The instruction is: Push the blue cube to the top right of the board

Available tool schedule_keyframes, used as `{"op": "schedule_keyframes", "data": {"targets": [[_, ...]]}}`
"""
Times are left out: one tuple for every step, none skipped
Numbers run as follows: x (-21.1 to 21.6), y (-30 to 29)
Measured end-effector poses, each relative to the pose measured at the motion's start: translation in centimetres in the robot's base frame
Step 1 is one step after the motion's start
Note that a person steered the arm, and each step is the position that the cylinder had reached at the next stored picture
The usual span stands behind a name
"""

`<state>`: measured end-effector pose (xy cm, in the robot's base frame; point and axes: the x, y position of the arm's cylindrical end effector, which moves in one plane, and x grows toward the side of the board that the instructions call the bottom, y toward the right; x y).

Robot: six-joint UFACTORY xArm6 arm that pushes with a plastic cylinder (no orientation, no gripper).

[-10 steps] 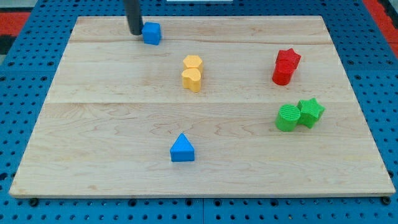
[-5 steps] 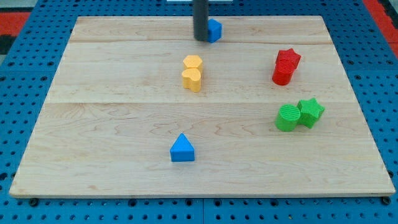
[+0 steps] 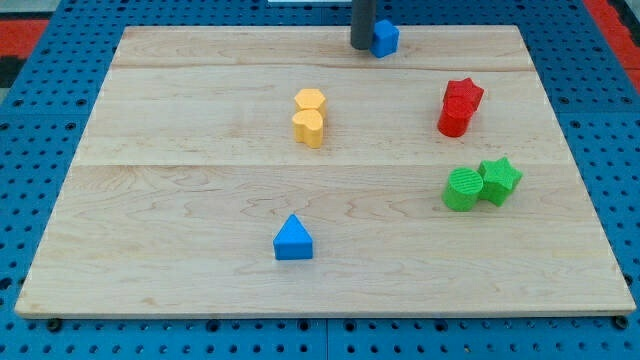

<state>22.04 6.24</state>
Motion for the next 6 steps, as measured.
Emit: {"op": "schedule_keyframes", "data": {"targets": [[-1.4, -3.2], [-2.1, -1.7], [-0.3, 1.7], [-0.4, 6.1], [1.2, 5.6], [7.6, 5.1]]}}
